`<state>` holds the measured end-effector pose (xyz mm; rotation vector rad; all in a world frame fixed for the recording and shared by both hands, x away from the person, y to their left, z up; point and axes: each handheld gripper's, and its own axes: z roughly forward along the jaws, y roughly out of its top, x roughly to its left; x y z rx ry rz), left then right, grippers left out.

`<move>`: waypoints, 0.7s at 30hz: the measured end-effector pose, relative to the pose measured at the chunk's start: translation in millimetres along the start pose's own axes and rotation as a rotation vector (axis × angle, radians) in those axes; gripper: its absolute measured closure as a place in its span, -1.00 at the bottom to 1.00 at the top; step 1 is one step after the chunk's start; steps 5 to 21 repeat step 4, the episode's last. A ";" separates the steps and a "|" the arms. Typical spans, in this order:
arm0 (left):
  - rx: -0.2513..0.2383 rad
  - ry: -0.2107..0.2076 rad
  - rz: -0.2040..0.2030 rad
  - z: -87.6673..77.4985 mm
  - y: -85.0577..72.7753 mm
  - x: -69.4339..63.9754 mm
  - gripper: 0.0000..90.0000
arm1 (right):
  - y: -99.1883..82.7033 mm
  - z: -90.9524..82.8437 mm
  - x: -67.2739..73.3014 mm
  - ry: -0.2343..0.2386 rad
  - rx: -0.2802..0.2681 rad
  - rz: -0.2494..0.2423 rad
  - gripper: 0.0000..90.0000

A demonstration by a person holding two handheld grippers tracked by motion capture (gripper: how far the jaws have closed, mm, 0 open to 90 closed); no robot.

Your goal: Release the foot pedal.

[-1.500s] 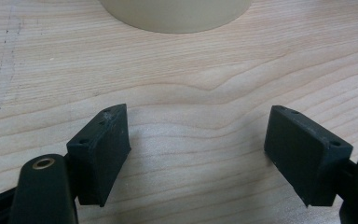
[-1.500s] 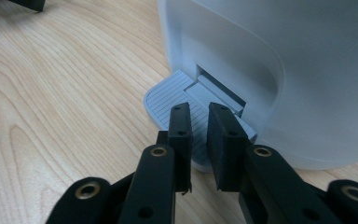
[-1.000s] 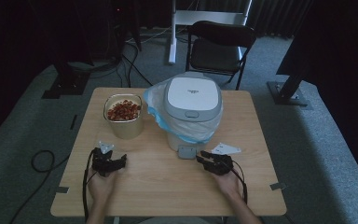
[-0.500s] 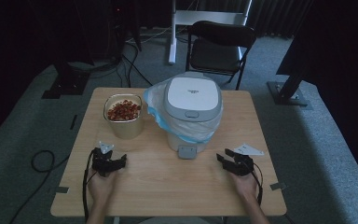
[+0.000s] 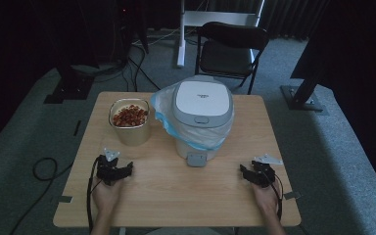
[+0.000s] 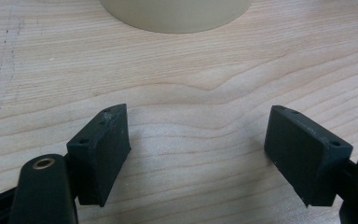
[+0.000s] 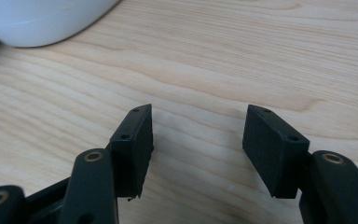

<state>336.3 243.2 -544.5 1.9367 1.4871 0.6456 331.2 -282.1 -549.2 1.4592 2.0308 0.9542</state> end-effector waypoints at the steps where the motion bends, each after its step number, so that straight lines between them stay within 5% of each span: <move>1: 0.000 0.000 0.000 0.0 0.0 0.0 -0.50 | 0.0 0.1 -0.8 -0.009 0.001 0.000 -0.07; 21: 0.001 0.000 0.001 -0.1 0.0 0.0 -0.50 | 0.4 0.9 -1.8 -0.022 0.006 -0.009 -0.15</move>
